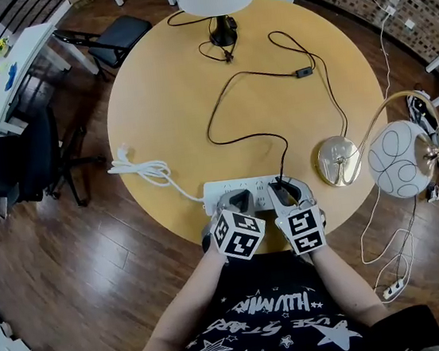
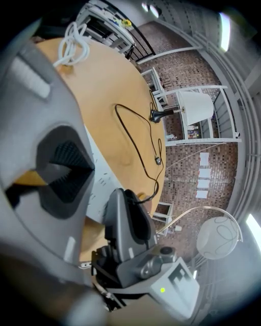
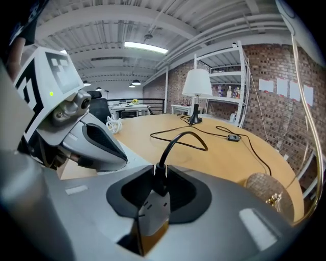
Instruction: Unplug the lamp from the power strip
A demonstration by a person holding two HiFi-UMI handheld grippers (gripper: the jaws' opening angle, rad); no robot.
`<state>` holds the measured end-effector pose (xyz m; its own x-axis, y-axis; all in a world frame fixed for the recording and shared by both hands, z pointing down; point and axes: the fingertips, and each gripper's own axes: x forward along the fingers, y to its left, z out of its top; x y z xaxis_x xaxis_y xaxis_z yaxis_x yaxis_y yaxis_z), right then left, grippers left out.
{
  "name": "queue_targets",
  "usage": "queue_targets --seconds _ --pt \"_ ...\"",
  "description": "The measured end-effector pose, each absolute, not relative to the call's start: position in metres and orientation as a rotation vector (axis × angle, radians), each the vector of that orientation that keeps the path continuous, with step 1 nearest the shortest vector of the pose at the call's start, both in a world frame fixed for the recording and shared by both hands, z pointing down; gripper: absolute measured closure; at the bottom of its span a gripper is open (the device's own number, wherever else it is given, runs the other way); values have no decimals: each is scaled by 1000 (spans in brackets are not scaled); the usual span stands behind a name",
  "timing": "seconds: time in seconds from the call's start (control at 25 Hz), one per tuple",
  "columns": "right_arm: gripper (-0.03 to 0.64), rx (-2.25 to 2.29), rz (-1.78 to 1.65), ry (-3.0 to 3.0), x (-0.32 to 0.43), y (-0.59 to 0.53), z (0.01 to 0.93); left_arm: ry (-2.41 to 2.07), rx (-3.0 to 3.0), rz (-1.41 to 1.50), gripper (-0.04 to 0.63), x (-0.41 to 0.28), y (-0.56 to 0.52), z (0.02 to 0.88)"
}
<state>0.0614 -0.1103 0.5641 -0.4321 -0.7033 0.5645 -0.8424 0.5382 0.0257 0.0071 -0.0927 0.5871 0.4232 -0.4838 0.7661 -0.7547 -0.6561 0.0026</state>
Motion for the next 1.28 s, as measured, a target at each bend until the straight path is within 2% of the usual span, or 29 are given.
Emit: queue_targets --seconds 0.24,0.52,1.0,1.28 --pt "532 1247 378 -2250 62 -115 562 -1073 2338 1085 589 8 -95 586" --pt "534 1254 135 -2322 42 -120 512 -1097 2343 1074 589 6 -95 587" --pt "532 1343 211 -2365 62 -121 493 -1060 2333 987 591 5 -98 588" --pt "532 1377 169 -2431 63 -119 464 -1234 2431 863 591 -10 -118 541"
